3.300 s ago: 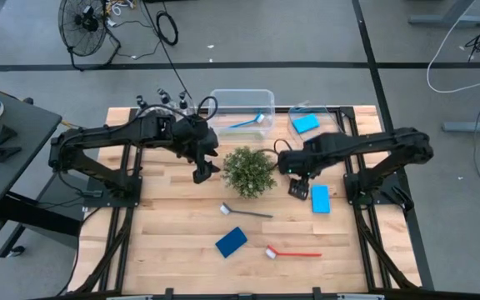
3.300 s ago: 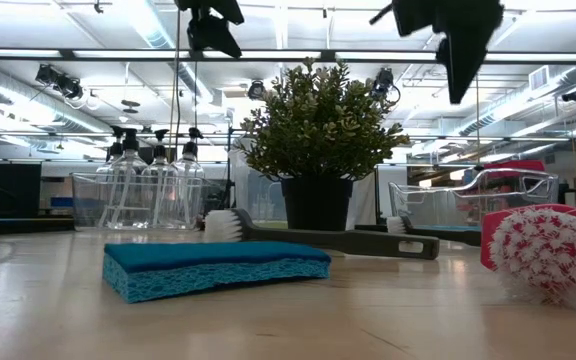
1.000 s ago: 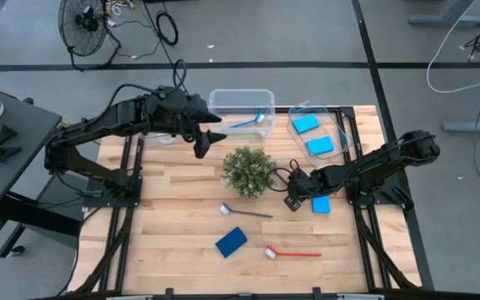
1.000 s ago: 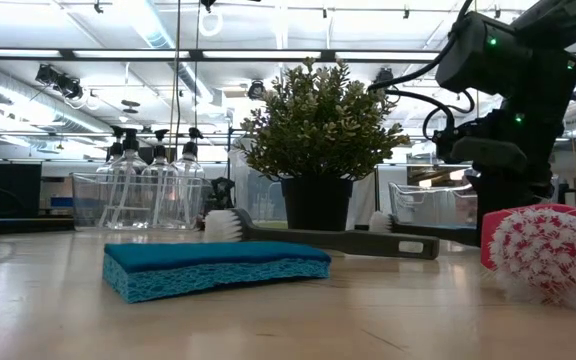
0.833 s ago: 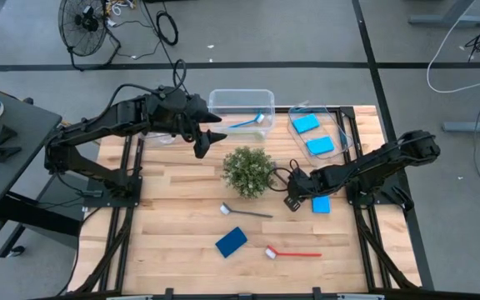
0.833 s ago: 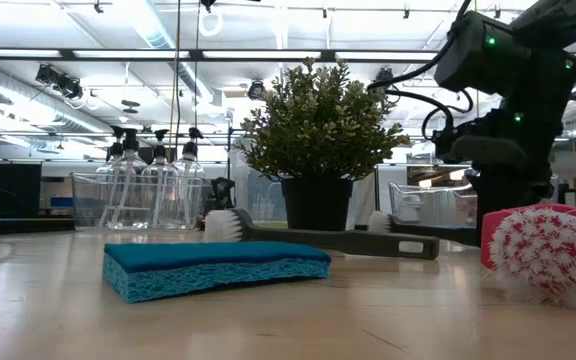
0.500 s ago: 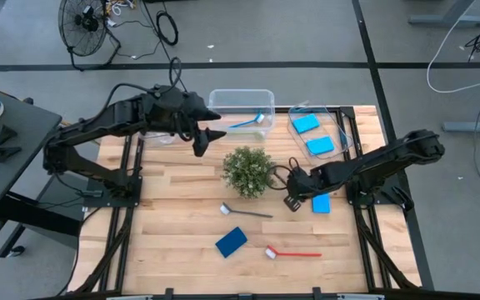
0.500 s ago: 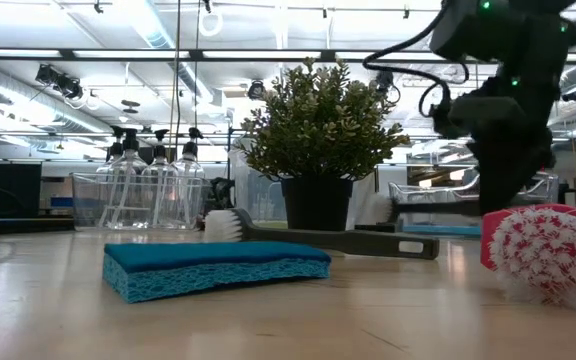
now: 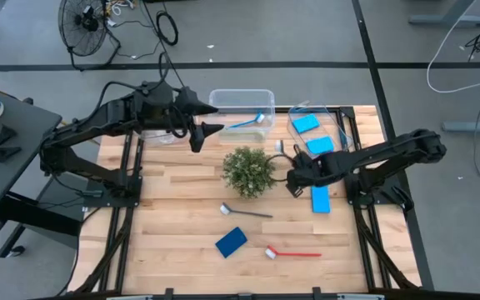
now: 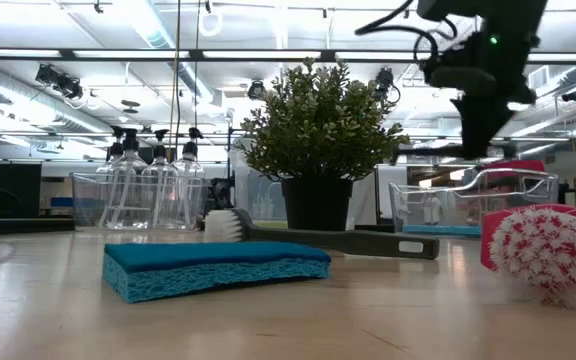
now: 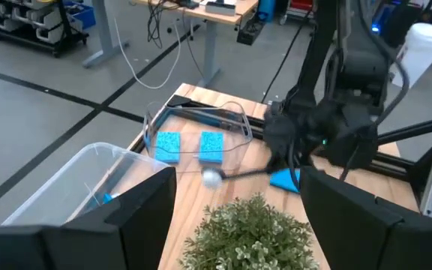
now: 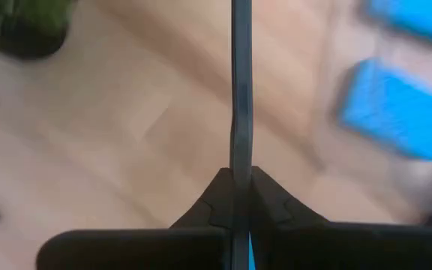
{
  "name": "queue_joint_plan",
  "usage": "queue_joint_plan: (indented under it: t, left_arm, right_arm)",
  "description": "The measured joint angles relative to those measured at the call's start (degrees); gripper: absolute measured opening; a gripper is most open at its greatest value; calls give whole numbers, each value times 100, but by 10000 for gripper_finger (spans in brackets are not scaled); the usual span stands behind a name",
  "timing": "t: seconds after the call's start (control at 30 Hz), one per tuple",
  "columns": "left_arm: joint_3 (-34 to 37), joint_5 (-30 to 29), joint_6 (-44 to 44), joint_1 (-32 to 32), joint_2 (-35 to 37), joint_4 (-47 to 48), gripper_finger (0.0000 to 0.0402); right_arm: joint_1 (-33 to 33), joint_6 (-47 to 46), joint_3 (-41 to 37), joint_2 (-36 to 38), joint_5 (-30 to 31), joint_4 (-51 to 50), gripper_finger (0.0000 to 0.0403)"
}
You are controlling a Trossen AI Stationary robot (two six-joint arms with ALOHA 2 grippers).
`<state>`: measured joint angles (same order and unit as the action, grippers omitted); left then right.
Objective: Pick & Place Kitchen Sink Supplies
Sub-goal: Put the gray dish brush into the white bin
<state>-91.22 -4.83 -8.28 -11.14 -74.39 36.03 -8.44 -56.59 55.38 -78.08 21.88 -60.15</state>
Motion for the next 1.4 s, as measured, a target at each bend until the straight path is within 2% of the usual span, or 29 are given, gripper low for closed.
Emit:
queue_joint_plan:
  t: [0.17,0.53,0.67,0.9,1.1,1.4]
  left_arm:
    - [0,-183,193,-28,0,-15,288]
    - [0,-71,339,-636,0,-59,288]
    - [0,-66,359,-799,0,-164,288]
    - [0,45,362,-970,0,-225,288]
    - [0,49,359,-1093,-2,-225,288]
    - [0,42,357,-1297,-2,-279,288]
  right_arm:
    - [433,681,688,0,310,-582,10]
    - [1918,3374,2037,0,287,-430,10]
    - [2493,4674,2292,0,-19,97,10]
    - [3294,6259,2341,0,-856,1379,10]
    - [3885,6445,2341,-146,-1650,2272,10]
    - [4244,5906,2341,-708,-2532,3306,11]
